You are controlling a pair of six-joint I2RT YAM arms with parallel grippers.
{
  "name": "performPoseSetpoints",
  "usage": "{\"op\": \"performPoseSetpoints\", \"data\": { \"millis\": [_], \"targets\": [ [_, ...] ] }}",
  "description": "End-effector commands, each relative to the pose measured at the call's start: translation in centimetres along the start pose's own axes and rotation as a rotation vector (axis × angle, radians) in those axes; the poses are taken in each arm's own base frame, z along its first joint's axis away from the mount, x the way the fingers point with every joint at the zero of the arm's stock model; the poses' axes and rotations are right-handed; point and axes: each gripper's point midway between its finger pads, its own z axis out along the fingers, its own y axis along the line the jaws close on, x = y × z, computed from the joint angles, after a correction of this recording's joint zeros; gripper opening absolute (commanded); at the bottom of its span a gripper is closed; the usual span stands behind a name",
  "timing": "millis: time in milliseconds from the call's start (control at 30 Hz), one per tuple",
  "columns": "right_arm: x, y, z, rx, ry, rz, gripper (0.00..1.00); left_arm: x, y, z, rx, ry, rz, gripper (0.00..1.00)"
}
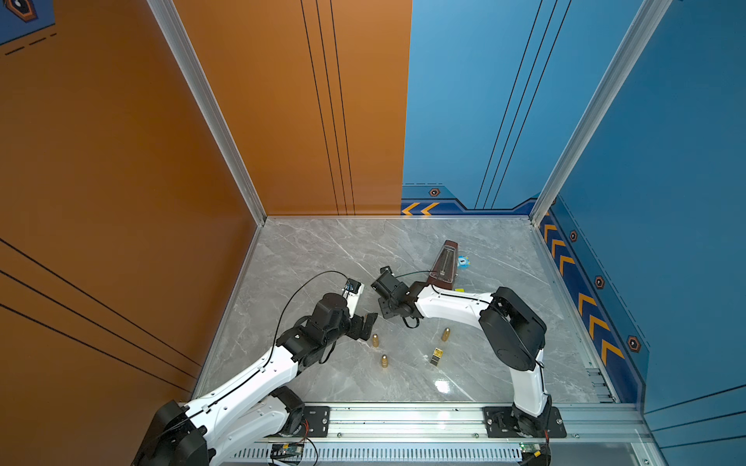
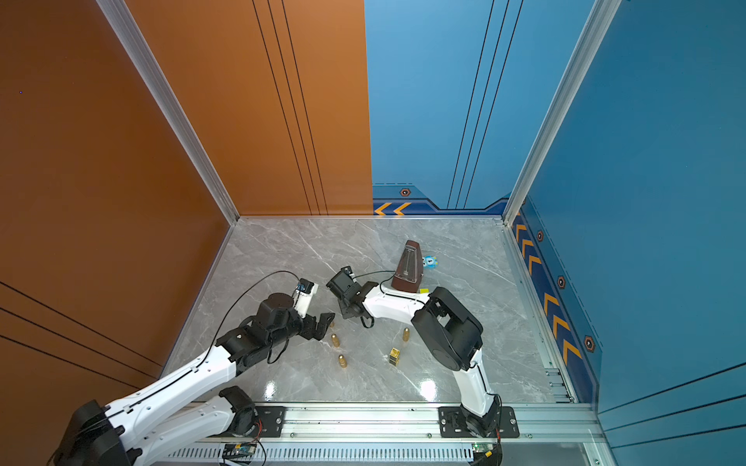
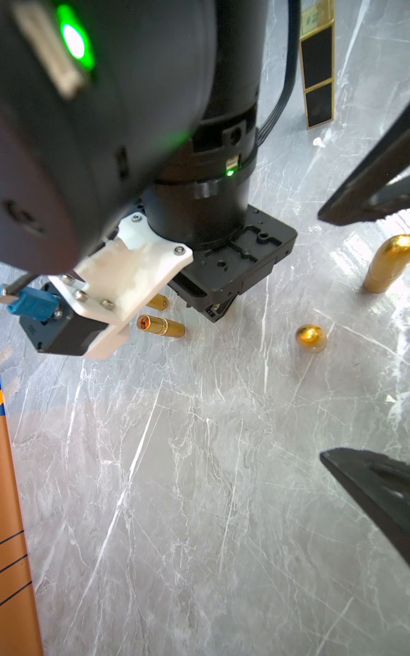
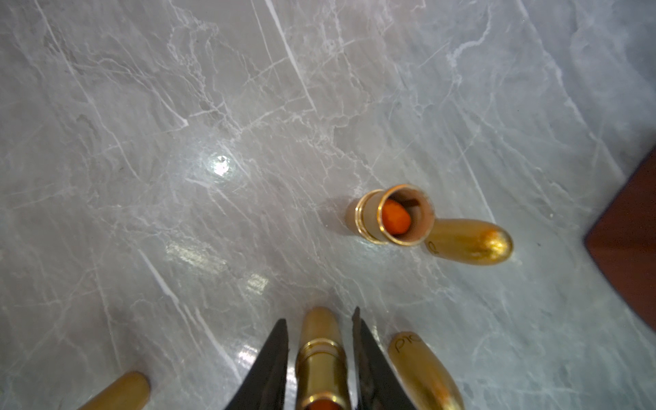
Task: Open the lipstick cap
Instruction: Place the lipstick at the center of the board, then pick up the lipstick at the center of the board.
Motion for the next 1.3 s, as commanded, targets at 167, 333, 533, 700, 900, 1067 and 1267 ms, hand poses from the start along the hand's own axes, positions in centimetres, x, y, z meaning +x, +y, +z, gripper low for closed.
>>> {"op": "performPoseSetpoints", "data": {
  "millis": [167,333,533,700,900,1067,1267],
  "targets": [
    [-1.0,-0.5,-2.4,0.009,-0.018,-0.017,0.4,-1.2,0.1,-0.5,0.001,-0.025,0.008,0.99],
    [-1.4,-1.3,-4.4,-0.014,-0.015,0.023,0.44,-2.0,-0.1,-0.9,0.007,-0.047,0.014,0.98],
    [-1.9,-2.5,-8.0,-0.028,-0.041,0.041,0.49,-3.1,-1.3,-1.4,0.062,-0.068,0.029,0.99],
    [-1.1,-5.0,-11.3,-0.02,-0.027,0.093,0.52,-3.3,-3.4,-1.1,0.133,-0.049,0.065,0.98],
    [2.1,-9.5,-14.1,0.039,0.04,0.19,0.57,-2.7,-7.0,-0.2,0.223,-0.024,0.17,0.99],
    [5.3,-12.0,-15.3,0.065,0.114,0.265,0.61,-2.3,-9.6,0.4,0.295,-0.019,0.228,0.99],
    [8.8,-12.0,-14.3,0.051,0.226,0.334,0.66,-1.6,-12.1,1.3,0.346,0.015,0.291,0.99]
  ]
}}
